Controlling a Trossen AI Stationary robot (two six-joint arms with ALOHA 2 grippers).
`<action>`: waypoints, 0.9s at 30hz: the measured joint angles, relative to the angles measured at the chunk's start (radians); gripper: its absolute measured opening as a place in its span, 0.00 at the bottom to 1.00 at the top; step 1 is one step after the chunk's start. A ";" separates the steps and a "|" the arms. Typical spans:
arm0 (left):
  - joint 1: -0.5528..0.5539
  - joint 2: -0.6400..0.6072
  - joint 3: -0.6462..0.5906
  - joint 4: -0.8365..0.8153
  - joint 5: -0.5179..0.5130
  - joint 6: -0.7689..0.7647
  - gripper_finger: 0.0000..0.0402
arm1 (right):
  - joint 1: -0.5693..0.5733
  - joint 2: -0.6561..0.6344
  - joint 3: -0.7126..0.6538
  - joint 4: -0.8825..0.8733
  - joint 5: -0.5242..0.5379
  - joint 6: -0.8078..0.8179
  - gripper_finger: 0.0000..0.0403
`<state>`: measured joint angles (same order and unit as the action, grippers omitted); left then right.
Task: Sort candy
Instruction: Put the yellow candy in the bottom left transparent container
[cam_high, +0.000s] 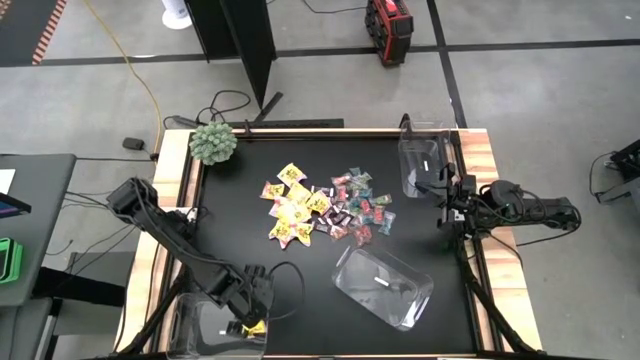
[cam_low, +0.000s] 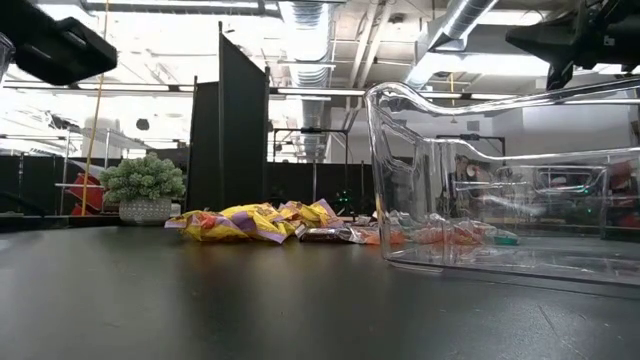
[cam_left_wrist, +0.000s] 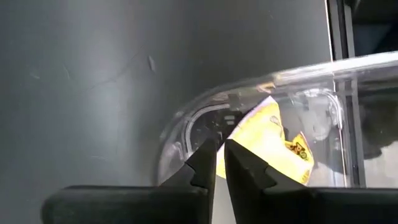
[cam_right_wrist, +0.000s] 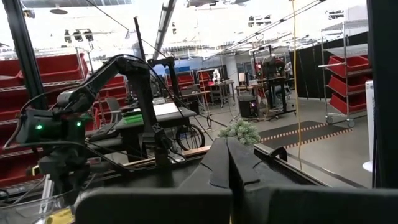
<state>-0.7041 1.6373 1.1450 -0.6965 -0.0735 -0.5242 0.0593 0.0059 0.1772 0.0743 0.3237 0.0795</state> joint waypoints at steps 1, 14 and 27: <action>0.003 -0.001 0.000 -0.008 -0.011 -0.004 0.06 | 0.000 0.000 0.000 0.000 0.000 0.000 0.00; 0.061 -0.002 0.000 -0.215 -0.199 -0.048 0.16 | 0.000 0.000 0.000 -0.001 0.000 0.002 0.00; 0.253 -0.002 0.000 -0.448 -0.372 -0.207 0.16 | 0.000 0.000 0.000 -0.001 0.000 0.002 0.00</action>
<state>-0.4507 1.6348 1.1450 -1.1444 -0.4451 -0.7307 0.0593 0.0059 0.1772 0.0731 0.3237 0.0811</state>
